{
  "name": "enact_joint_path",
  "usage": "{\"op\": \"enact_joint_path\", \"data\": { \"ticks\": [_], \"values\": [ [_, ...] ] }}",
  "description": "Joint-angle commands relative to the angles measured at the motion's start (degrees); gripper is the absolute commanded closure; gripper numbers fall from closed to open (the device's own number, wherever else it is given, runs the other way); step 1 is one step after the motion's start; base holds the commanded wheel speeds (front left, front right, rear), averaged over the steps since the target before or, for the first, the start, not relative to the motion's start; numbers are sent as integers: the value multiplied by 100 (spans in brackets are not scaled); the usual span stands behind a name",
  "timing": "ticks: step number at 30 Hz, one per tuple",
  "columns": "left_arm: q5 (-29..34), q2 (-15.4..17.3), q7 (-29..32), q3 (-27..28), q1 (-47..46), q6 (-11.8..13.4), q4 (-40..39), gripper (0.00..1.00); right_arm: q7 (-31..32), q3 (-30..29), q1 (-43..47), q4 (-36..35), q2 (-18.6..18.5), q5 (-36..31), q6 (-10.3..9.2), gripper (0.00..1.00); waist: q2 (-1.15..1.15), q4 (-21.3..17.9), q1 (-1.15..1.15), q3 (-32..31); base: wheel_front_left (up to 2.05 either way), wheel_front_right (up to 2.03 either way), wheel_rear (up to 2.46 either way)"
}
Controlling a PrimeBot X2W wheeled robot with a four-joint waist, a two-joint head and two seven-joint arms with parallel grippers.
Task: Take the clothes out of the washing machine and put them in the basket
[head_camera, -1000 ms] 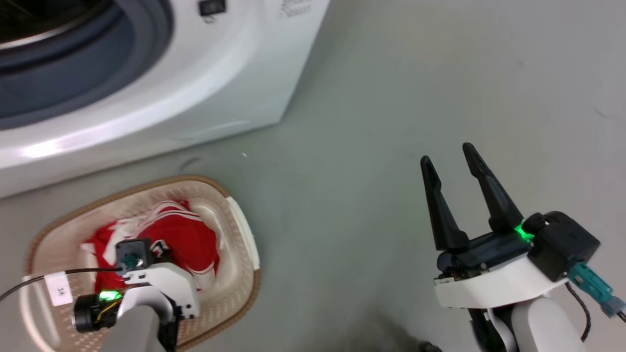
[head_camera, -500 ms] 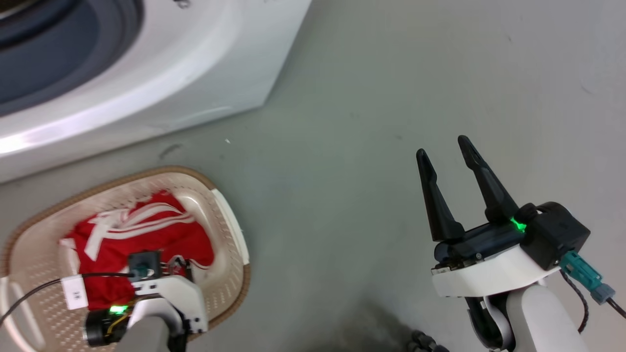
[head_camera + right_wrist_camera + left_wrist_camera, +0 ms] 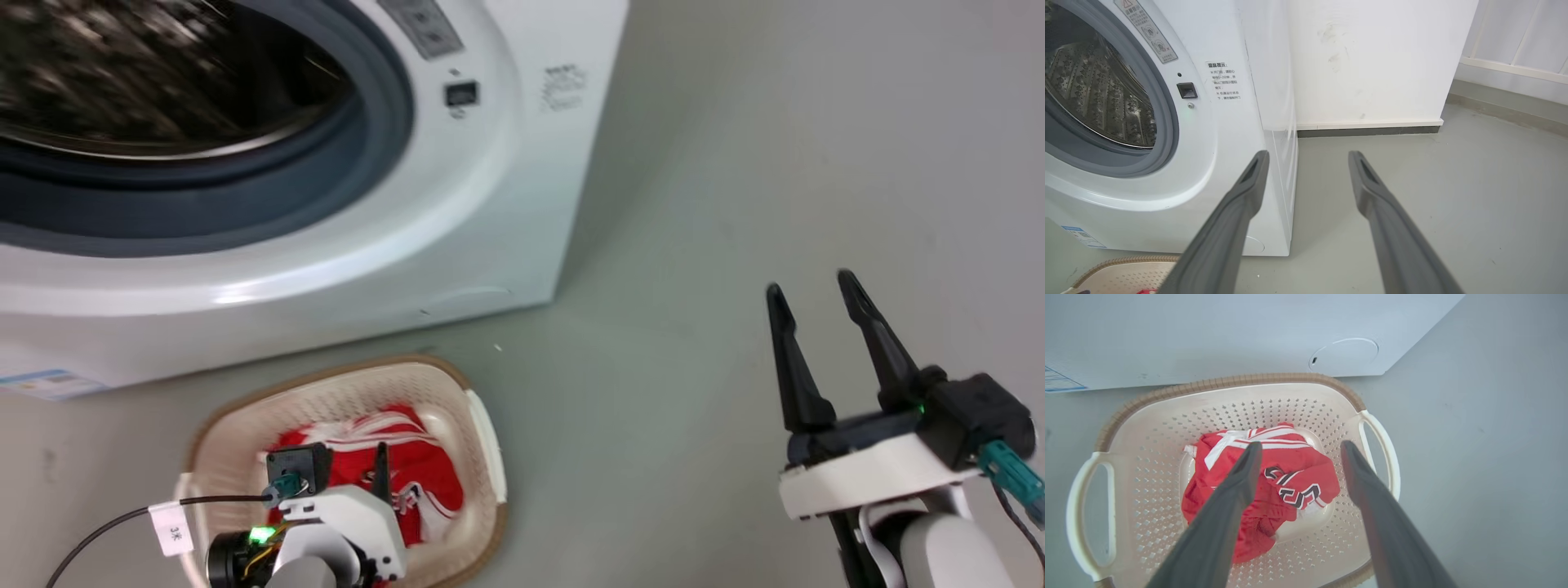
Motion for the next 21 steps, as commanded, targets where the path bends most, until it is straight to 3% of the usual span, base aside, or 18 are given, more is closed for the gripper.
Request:
{"op": "enact_joint_path", "data": {
  "ticks": [1, 9, 21],
  "values": [
    [24, -29, -15, 30, 147, 37, -255, 0, 72, -87, 167, -66, 3, -64, -4, 0, 0, 529, 0, -595, 0, 0, 0],
    [266, -66, -13, 115, 620, 147, -1879, 0, 380, -531, 648, -298, 3, -190, -4, 0, 0, 999, 0, -1162, 0, 0, 0],
    [887, -36, -14, 227, 1114, 225, -4304, 0, 663, -748, 1015, -522, 3, -354, -4, 0, 0, 1242, 0, -1587, 0, 0, 0]
  ]
}}
